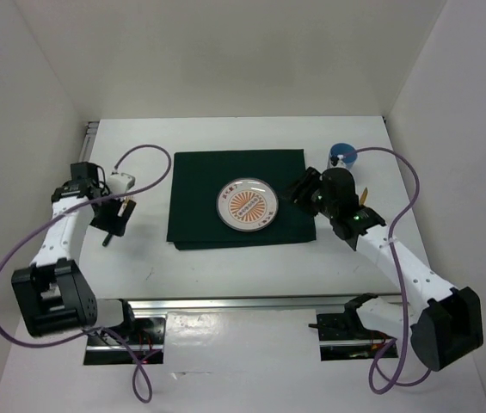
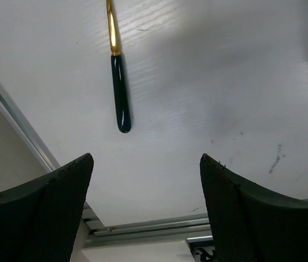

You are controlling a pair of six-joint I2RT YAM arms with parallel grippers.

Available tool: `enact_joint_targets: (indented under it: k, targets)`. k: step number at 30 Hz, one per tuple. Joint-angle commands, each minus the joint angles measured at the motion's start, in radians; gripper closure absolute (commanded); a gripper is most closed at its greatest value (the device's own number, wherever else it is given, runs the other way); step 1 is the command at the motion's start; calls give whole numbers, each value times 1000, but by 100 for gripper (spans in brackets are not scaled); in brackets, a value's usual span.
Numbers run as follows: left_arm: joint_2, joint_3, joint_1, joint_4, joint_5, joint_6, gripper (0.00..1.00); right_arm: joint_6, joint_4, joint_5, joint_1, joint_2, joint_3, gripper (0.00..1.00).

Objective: Set the dinner table for one person

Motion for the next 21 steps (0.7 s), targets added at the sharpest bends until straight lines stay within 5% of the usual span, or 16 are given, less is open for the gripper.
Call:
enact_joint_targets:
  k: [1, 9, 21]
  targets:
    - [155, 10, -8, 85, -190, 53, 15, -81, -89, 54, 24, 12, 39, 42]
    - [334, 99, 2, 188, -254, 72, 13, -126, -98, 96, 110, 13, 63, 42]
    - [503, 180, 2, 128, -125, 52, 13, -164, -98, 114, 120, 42, 72, 42]
